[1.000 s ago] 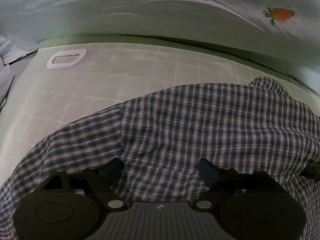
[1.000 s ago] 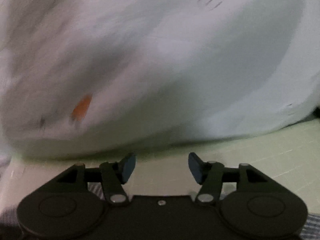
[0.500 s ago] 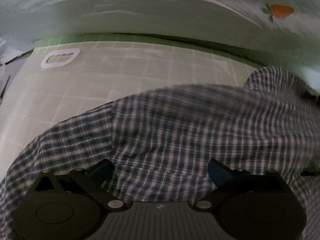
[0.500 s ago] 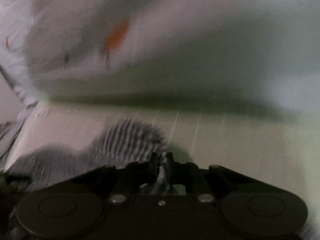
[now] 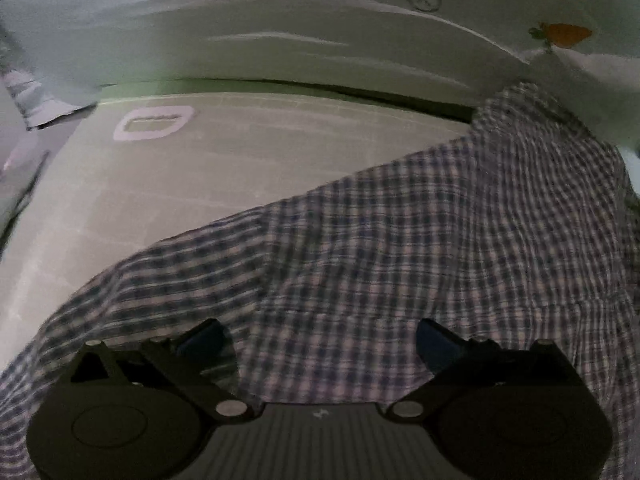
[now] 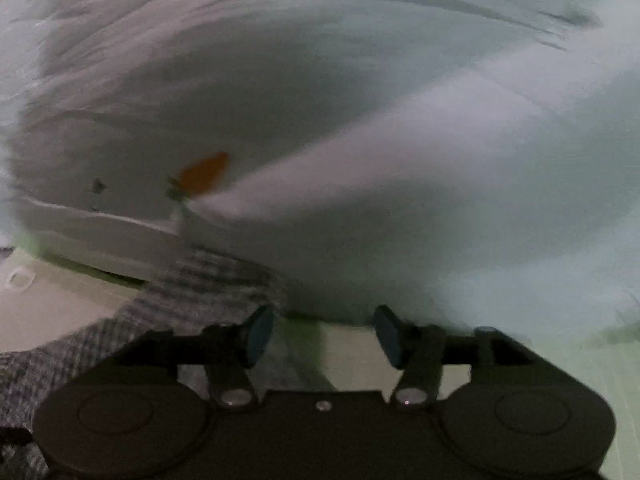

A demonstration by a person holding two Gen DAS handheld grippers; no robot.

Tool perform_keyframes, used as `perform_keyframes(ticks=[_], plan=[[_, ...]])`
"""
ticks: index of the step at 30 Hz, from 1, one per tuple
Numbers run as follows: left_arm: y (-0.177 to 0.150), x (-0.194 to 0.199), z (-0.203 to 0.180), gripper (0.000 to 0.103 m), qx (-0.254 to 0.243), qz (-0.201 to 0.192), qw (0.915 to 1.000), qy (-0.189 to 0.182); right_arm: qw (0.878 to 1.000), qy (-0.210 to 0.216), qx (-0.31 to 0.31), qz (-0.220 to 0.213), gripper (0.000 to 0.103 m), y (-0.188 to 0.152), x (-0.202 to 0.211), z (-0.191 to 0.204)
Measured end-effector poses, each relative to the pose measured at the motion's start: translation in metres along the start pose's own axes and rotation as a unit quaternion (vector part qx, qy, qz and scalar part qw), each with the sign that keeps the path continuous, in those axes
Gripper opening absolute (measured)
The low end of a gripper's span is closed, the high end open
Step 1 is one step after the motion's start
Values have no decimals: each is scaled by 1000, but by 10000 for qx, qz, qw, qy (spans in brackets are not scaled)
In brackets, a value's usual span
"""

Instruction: Fold clothes

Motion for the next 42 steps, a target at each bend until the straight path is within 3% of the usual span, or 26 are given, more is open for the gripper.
perform_keyframes(ticks=[4, 8, 11, 13, 17, 18, 22, 26, 31, 36, 42], plan=[[-3, -4, 14, 103, -51, -13, 9999, 159, 9979, -16, -494, 424, 58, -57, 36, -23], [0, -8, 26, 103, 32, -106, 9999, 99, 9893, -348, -686, 1237, 56, -120, 46, -37], [3, -1, 37, 103, 95, -85, 9990, 427, 9863, -608, -783, 1321, 58, -141, 69, -45], [5, 14, 39, 103, 85, -253, 9985, 480, 9858, -816, -707, 1288, 75, -145, 88, -52], [-7, 53, 24, 103, 134, -444, 9987, 218, 9850, -1123, -776, 1058, 97, -163, 138, -75], [-15, 64, 16, 103, 72, -466, 9988, 122, 9840, -1174, -874, 1018, 103, -168, 150, -79], [-64, 94, -24, 103, -447, -419, 9979, -207, 9781, -1266, -1370, 926, 103, -195, 195, -96], [-129, 113, -65, 103, -912, -127, 9943, -540, 9706, -1445, -1757, 792, 103, -226, 241, -119], [-193, 130, -95, 103, -1297, 121, 9894, -639, 9562, -1706, -2242, 792, 103, -265, 281, -160], [-227, 137, -102, 103, -1150, 299, 9923, -361, 9363, -2037, -2740, 822, 103, -295, 301, -218], [-243, 142, -94, 103, -596, 302, 9976, -163, 9266, -2409, -2786, 758, 103, -299, 297, -283]])
Point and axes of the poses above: each gripper's, at about its wrist camera, not at the fingertips, and x roughly against the way its jaws point, z to its left, y to its top, the point moved 10 cm from there along -x, roughly the way its jaws point
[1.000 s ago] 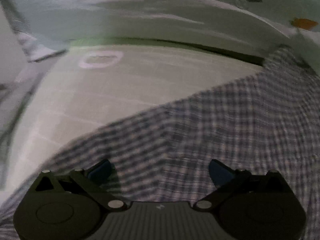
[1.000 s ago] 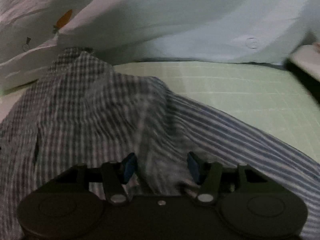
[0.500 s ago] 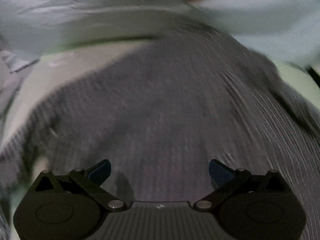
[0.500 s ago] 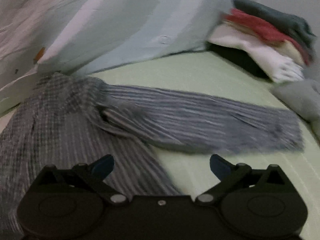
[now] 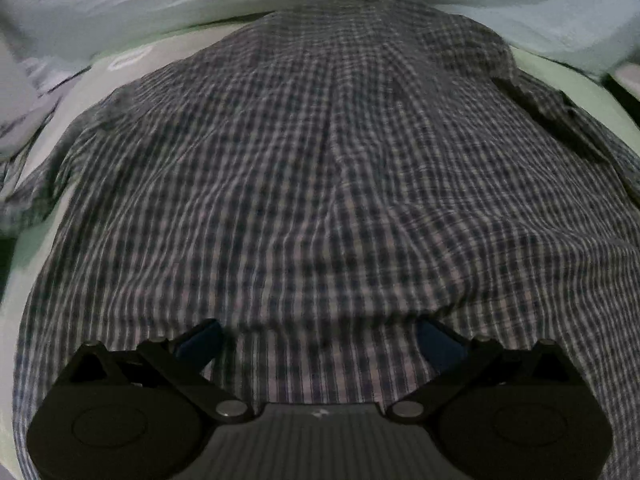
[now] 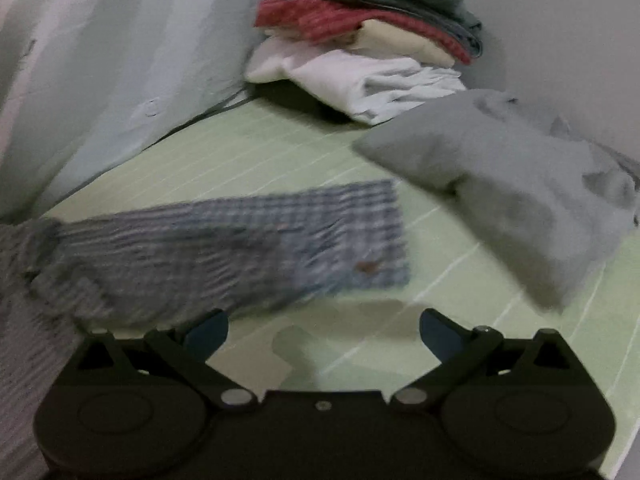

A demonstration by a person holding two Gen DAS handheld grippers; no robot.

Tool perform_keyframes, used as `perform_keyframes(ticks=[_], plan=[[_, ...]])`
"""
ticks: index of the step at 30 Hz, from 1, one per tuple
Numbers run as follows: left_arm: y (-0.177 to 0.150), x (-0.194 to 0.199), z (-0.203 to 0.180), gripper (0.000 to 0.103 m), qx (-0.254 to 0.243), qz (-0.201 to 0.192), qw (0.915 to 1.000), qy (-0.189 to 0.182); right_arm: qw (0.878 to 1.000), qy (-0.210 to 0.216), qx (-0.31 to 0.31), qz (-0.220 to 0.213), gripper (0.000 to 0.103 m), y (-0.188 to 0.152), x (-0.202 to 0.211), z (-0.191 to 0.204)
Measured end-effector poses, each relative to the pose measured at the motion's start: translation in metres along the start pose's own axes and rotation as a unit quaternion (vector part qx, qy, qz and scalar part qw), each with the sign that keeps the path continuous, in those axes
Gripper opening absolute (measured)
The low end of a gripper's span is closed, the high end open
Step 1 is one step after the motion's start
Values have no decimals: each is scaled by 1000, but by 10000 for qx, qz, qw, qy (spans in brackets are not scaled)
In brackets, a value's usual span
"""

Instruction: Fold clothes

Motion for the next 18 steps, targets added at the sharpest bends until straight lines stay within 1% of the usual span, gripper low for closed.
perform_keyframes(ticks=[3, 6, 9, 13, 18], plan=[[-5, 1, 2, 103, 203, -7, 9998, 83, 9997, -100, 220, 41, 103, 13, -22, -8], [-7, 3, 3, 103, 325, -52, 9993, 162, 9972, -233, 711, 36, 103, 21, -40, -9], [-8, 4, 4, 103, 459, -22, 9987, 200, 9922, -495, 1147, -10, 103, 25, -47, -18], [-10, 5, 5, 103, 514, -8, 9984, 235, 9922, -902, 856, -24, 102, 40, -50, -58], [-11, 8, 5, 103, 520, 22, 9983, 260, 9903, -1049, 913, -50, 102, 49, -53, -75]])
Point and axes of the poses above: each gripper's, at about its wrist camera, not at the fingertips, and x roughly against the way its jaws point, z to its left, y to its top, the point moved 10 cm from there along -x, roughly the way its jaws point
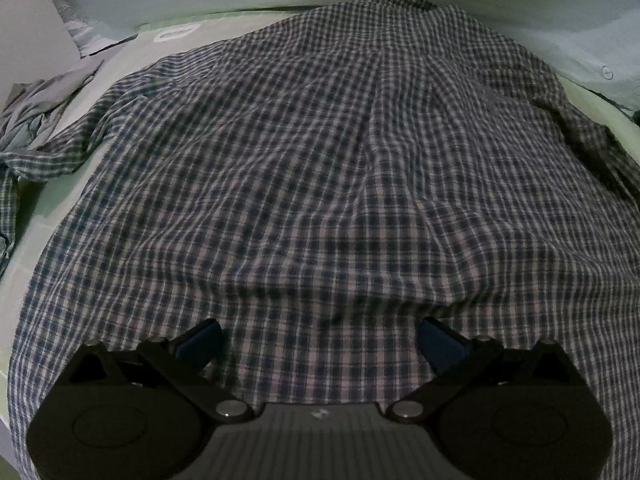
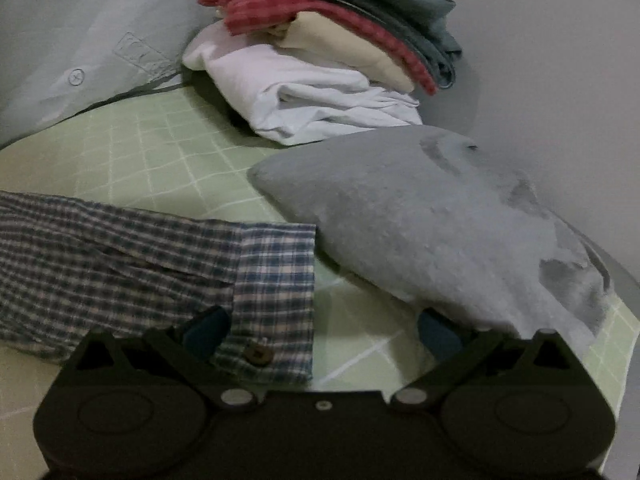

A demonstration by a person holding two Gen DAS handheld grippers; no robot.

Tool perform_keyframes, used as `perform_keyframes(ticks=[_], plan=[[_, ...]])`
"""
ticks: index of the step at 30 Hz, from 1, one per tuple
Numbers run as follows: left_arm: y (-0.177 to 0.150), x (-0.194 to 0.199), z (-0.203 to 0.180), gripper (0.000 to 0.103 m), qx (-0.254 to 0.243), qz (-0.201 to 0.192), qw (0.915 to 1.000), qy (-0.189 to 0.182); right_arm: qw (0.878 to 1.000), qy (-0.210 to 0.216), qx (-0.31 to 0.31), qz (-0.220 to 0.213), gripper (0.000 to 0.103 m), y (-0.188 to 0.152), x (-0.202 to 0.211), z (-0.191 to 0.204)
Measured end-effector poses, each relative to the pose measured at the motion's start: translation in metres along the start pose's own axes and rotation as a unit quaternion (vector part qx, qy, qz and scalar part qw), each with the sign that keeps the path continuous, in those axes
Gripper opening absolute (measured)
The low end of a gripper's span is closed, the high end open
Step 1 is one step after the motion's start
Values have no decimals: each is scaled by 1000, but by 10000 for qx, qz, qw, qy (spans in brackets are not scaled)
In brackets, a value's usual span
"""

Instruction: Fold clothes

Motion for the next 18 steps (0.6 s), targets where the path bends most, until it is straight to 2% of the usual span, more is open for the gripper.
perform_keyframes(ticks=[3, 6, 8, 10, 14, 18], plan=[[-3, 4, 2, 103, -32, 15, 10000, 71, 9999, -82, -133, 7, 103, 0, -2, -3], [-7, 15, 8, 103, -152, -45, 9994, 302, 9998, -198, -76, 60, 102, 0, 4, 0], [-10, 24, 23, 103, -134, -128, 9989, 441, 9997, -255, -25, 39, 102, -1, 13, 3], [-13, 33, 44, 103, 95, -215, 9985, 494, 9995, -302, 3, -20, 103, -3, 26, 8], [-17, 46, 101, 103, 656, -326, 9942, 792, 9998, 53, -148, -112, 103, -19, 66, 35], [-9, 54, 156, 103, 791, -500, 9890, 1143, 9987, 483, 68, -159, 103, -45, 107, 86]])
Point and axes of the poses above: each gripper's, at about its wrist camera, not at the fingertips, and x roughly against the way its jaws point, z to its left, y to its top, the point moved 10 cm from there along -x, roughly the way its jaws point
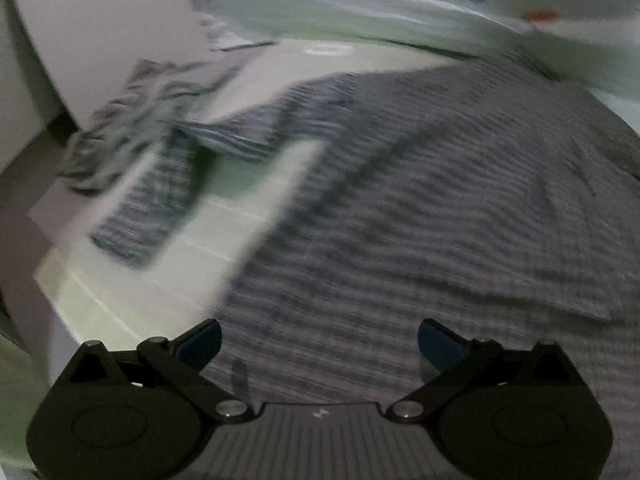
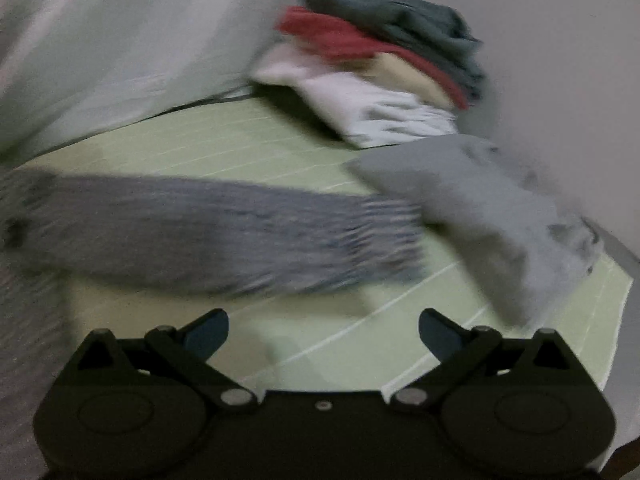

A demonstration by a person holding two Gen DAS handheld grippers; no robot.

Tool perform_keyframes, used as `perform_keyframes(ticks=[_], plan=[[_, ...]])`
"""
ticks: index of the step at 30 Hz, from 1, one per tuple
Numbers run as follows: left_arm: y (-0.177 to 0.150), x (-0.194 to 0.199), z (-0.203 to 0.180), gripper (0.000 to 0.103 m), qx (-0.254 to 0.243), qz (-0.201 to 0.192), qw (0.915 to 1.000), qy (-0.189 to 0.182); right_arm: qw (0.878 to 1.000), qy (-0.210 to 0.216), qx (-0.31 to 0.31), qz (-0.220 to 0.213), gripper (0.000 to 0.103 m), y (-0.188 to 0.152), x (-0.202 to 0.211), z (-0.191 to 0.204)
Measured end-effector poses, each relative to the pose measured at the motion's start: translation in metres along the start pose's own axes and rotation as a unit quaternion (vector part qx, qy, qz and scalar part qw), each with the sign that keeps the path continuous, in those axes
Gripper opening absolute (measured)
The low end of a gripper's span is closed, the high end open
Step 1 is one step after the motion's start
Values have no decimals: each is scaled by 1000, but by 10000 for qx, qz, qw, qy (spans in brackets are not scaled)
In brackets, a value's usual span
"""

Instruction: Fold clothes

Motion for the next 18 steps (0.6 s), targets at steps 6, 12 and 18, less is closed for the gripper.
perform_keyframes(ticks=[6, 12, 18], plan=[[37, -18, 78, 90, -59, -436, 9980, 454, 9970, 627, 368, 272, 103, -51, 43, 99], [67, -53, 113, 76, -200, -468, 9984, 232, 9857, 1320, 1011, 273, 103, -89, 91, 198], [74, -91, 117, 75, -926, -339, 9950, 154, 9862, 1173, 1109, 367, 103, -117, 105, 240]])
Point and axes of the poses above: each gripper's, at about its wrist camera, not at the fingertips, and x roughly against the way its jaws point, z to its left, y to its top, the point moved 10 cm from there along -x, roughly the way its jaws point
